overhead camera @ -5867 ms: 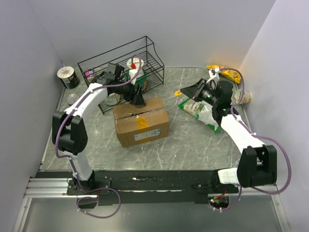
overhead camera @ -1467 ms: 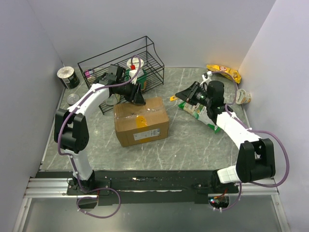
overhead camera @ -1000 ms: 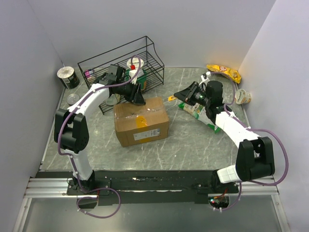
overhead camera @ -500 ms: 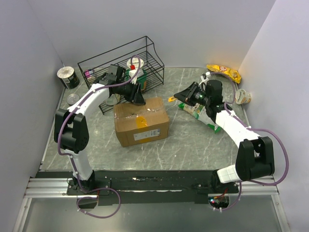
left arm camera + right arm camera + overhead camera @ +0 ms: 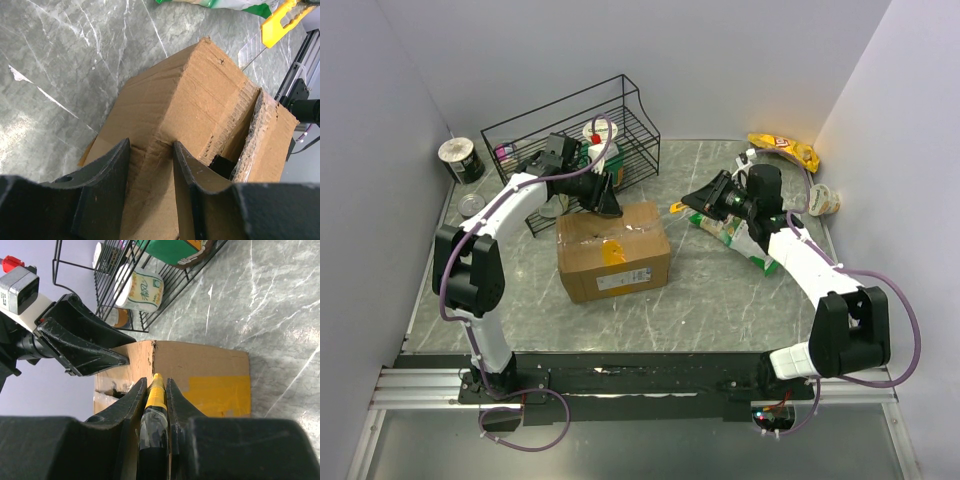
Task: Unpack the express box
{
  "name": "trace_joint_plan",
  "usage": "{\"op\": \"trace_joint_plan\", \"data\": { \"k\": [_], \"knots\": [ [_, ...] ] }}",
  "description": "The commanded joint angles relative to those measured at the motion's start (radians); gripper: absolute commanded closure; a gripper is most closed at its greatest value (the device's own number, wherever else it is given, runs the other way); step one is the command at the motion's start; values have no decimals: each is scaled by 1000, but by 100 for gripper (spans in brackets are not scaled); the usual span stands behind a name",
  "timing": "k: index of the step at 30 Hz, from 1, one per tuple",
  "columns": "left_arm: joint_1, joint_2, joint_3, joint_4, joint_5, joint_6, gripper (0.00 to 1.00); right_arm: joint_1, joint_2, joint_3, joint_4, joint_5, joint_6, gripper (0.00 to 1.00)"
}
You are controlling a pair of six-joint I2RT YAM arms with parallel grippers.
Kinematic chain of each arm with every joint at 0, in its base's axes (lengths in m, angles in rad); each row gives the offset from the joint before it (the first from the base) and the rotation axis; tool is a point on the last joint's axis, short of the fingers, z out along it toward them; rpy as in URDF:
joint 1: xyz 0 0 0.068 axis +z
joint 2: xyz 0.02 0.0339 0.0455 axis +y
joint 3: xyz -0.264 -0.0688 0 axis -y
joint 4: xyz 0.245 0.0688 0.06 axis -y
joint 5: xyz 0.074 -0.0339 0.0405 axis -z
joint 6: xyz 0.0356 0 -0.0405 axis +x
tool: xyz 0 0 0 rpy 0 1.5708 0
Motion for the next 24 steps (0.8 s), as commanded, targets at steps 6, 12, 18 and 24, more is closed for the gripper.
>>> {"op": "trace_joint_plan", "data": {
  "k": [6,12,18,24],
  "knots": [
    [-2,53,33,32,-191,-1,99,12,-54,20,-86,-43,-36,100],
    [3,61,48,37,-228,-7,99,10,-71,8,-84,-37,-33,100],
    [6,54,47,46,-245,-60,99,12,-62,10,-66,-22,-30,100],
    [6,32,25,50,-286,-76,99,33,-21,40,-32,-26,-5,100]
  ]
}}
